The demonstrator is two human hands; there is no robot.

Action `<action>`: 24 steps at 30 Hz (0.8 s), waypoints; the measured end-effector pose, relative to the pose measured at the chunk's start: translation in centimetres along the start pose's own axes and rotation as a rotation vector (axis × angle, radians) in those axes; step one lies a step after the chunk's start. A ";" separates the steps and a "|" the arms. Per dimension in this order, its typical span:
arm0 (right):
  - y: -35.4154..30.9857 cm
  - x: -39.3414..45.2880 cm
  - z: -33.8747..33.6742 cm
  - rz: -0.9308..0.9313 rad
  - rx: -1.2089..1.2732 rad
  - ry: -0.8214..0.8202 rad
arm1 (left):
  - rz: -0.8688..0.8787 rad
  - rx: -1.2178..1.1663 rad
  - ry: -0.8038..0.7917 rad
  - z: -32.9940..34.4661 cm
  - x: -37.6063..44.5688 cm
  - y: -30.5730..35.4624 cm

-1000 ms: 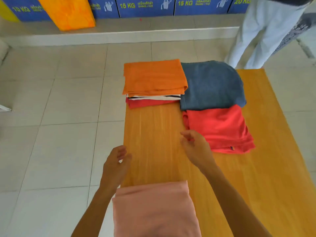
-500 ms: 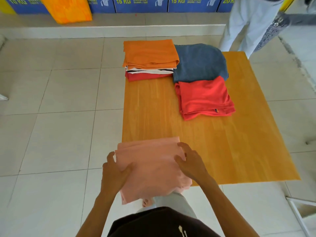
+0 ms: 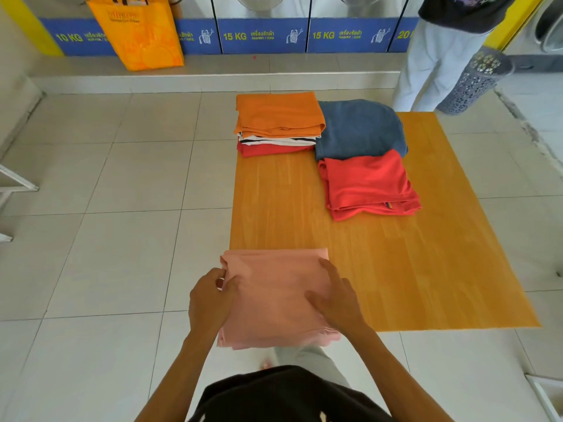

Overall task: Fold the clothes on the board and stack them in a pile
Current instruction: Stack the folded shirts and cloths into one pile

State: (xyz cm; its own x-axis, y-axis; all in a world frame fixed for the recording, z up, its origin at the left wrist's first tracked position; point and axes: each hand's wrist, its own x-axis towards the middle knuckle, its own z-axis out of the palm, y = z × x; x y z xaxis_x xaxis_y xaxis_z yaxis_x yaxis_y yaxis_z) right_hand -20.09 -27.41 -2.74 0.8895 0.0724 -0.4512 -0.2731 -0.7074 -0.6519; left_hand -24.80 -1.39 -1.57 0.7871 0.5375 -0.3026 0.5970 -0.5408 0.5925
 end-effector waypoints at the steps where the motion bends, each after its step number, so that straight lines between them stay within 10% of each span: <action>1: 0.1 0.0 0.0 -0.001 -0.006 -0.001 | 0.019 -0.025 0.015 0.2 0.3 0.1; 24: -2.0 4.4 -3.9 -0.012 -0.216 -0.246 | -0.131 -0.380 -0.454 0.5 3.0 1.5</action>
State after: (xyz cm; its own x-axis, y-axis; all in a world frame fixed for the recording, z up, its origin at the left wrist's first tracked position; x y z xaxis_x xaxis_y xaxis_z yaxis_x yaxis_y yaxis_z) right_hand -14.22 -28.43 -1.01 0.7699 0.2309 -0.5949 -0.1554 -0.8363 -0.5258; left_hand -21.47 -0.88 -1.95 0.7480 0.2095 -0.6297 0.6623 -0.1751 0.7285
